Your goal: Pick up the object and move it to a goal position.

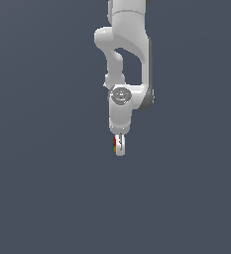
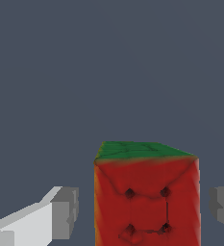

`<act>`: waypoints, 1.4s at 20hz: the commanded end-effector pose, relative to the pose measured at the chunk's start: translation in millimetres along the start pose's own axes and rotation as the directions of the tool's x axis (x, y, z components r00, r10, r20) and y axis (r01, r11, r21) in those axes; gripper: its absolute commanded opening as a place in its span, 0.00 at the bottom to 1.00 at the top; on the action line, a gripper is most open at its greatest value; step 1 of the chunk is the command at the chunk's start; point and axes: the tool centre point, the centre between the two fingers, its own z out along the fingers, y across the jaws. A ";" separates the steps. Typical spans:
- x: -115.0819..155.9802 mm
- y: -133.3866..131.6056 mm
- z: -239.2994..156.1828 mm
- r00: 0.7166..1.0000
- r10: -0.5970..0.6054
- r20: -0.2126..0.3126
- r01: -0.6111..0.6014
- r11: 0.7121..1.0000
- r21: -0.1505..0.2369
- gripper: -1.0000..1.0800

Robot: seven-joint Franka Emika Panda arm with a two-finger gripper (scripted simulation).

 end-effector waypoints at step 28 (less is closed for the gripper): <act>12.9 -2.6 -8.2 1.000 0.002 0.001 -0.002 1.000 0.001 0.00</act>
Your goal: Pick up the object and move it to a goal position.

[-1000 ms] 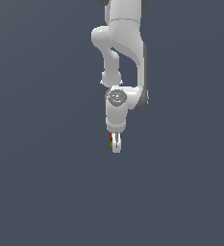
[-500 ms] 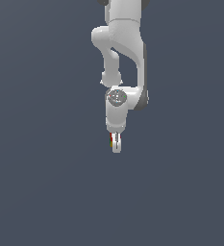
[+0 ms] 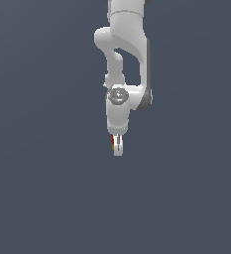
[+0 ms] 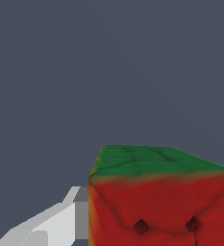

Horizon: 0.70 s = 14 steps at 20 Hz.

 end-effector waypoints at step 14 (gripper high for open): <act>62.0 -10.2 -137.6 1.000 0.003 -0.001 -0.003 1.000 0.002 0.00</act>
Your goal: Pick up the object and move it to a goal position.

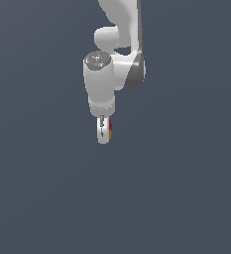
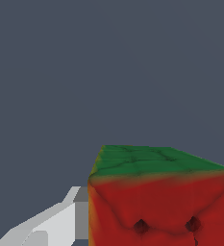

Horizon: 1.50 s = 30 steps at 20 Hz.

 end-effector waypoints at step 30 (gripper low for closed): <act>122.1 -29.8 -279.8 1.000 -0.003 -0.001 0.003 1.000 0.001 0.00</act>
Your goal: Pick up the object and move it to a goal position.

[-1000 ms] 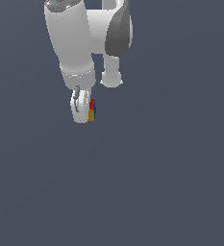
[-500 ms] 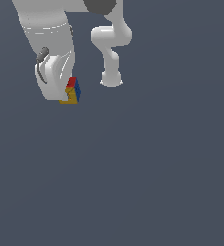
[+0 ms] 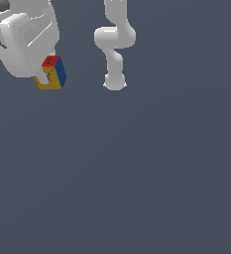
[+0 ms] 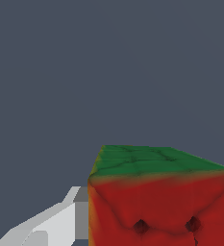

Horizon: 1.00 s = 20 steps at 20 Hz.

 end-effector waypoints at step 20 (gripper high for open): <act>26.4 -10.8 -59.5 1.000 -0.001 0.001 0.001 1.000 0.001 0.00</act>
